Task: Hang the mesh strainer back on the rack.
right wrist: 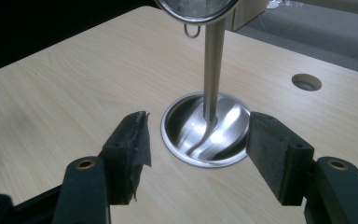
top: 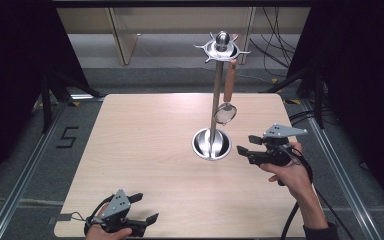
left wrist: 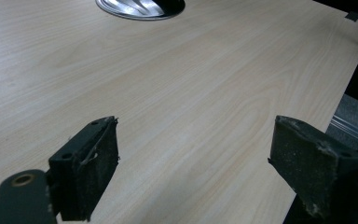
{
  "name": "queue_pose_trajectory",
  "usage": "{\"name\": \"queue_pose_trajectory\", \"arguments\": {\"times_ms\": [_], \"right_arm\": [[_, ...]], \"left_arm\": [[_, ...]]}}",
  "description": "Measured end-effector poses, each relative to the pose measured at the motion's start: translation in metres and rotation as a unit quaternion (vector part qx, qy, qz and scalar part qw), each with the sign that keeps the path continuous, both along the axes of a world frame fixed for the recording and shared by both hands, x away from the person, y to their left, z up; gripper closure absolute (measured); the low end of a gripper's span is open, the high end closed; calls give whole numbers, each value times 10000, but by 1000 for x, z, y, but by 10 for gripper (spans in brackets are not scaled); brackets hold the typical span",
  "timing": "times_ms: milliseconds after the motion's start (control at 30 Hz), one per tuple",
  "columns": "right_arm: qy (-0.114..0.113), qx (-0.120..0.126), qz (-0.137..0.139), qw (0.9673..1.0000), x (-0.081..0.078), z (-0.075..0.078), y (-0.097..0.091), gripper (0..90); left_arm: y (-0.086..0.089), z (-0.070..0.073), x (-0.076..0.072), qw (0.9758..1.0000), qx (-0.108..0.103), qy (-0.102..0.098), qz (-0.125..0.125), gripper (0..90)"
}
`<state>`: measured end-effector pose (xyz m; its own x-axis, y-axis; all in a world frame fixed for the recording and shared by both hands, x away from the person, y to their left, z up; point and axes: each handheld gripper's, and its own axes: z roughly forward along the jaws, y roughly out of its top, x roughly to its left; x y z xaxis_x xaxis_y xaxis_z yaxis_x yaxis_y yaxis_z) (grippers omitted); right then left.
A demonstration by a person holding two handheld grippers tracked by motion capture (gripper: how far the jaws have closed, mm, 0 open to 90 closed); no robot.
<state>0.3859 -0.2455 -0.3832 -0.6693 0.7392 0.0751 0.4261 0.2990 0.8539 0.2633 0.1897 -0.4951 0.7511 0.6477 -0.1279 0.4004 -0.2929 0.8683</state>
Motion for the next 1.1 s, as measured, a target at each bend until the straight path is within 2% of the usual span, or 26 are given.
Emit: {"name": "queue_pose_trajectory", "arguments": {"times_ms": [33,67,100,133,167,200,267,333,367,400,433,500,600,633,667,700,767,867,933,1000,1100], "right_arm": [[-19,22,35,10000,1,-1,-1,391],[-19,22,35,10000,1,-1,-1,391],[98,142,-24,9998,-2,-2,1,390],[-2,82,48,10000,-1,-3,0,387],[164,211,13,9996,-3,-5,2,384],[128,163,17,9998,-2,-9,1,371],[245,57,11,9997,-3,-11,1,363],[231,106,-1,9997,-3,-14,2,360],[224,73,-42,9997,-3,-18,2,357],[322,46,-24,9995,-3,-19,2,355],[270,-10,48,9996,-2,-21,1,353],[285,67,-20,9996,-3,-24,4,351],[429,-41,58,9991,-4,-31,8,345],[332,-95,110,9993,-3,-33,8,345],[332,-95,110,9993,-3,-33,8,345],[405,-44,54,9992,-5,-35,10,345],[509,-69,116,9986,-5,-38,12,343],[422,-171,202,9988,-4,-42,12,341],[405,-111,157,9990,-4,-44,13,341],[591,-119,169,9980,-7,-46,13,338],[550,-73,127,9984,-7,-48,14,335]], "left_arm": [[0,0,0,10000,-55,10,26,148],[1,0,0,10000,34,-10,-2,148],[1,0,0,10000,6,-18,25,148],[2,0,0,10000,-10,-20,31,148],[2,0,0,10000,-2,-28,28,148],[2,0,0,10000,13,-44,19,148],[2,1,0,9999,90,-61,-8,148],[2,1,0,9999,95,-53,-12,148],[2,1,-1,10000,68,-26,-5,148],[3,1,-1,10000,79,-35,-7,148],[3,1,-1,10000,72,-31,0,148],[3,1,-1,10000,64,-33,8,148],[3,1,-1,9999,97,-55,-4,148],[2,1,-1,9999,98,-47,-21,148],[2,1,-1,9999,98,-47,-21,148],[2,1,-1,10000,71,-16,-23,148],[2,1,-1,9999,93,-56,-6,148],[3,1,-1,9999,102,-55,-7,148],[3,1,-1,9999,98,-54,-7,148],[3,1,-1,9999,100,-50,-16,148],[2,1,-1,9999,91,-59,1,148]]}}
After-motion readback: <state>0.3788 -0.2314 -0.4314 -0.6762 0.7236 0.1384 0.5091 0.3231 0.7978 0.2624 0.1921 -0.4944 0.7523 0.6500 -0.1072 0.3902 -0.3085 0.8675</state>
